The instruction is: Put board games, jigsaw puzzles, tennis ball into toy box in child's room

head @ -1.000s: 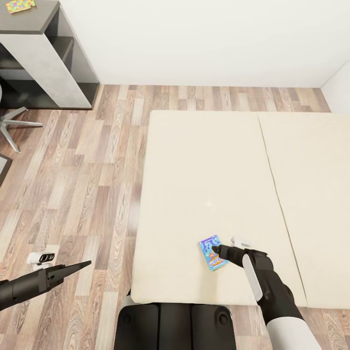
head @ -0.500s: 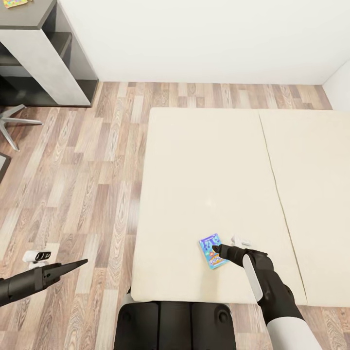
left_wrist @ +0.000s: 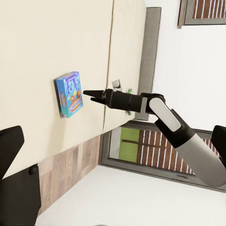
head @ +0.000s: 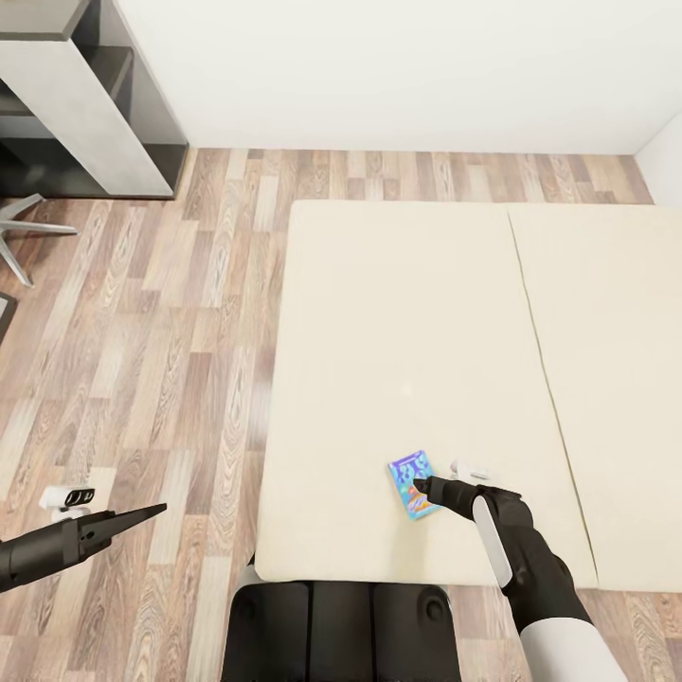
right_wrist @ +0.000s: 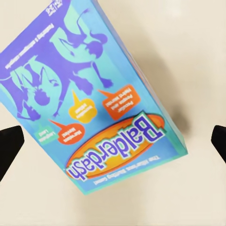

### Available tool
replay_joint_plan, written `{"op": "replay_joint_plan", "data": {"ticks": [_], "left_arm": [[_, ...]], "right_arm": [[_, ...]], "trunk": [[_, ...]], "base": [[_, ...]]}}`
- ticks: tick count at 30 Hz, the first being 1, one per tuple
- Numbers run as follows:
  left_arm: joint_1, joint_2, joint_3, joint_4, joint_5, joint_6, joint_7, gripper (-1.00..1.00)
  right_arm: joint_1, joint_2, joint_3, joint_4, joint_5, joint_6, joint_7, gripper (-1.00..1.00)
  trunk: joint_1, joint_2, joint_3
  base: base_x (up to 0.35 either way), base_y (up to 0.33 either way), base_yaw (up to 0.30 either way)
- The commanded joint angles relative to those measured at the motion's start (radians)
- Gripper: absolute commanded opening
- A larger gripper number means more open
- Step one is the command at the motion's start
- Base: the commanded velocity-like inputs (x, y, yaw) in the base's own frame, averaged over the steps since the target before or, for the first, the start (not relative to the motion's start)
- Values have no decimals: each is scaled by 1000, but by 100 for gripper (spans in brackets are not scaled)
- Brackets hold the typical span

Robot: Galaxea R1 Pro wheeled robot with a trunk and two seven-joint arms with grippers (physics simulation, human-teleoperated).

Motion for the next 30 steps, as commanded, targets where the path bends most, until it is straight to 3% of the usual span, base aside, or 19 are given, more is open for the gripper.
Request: {"op": "replay_joint_plan", "data": {"ticks": [1, 17, 30], "left_arm": [[0, 0, 0, 0, -1, 10, -4, 100], [0, -2, -1, 0, -1, 10, -4, 100], [0, -5, -2, 0, -1, 10, -4, 100]], "right_arm": [[0, 1, -4, -1, 0, 5, 5, 100], [-1, 3, -4, -2, 0, 2, 4, 100], [-4, 1, -4, -1, 0, -50, 5, 100]], "trunk": [[0, -2, -3], [0, -2, -29], [0, -2, -50]], "base": [[0, 0, 0], [0, 0, 0], [0, 0, 0]]}}
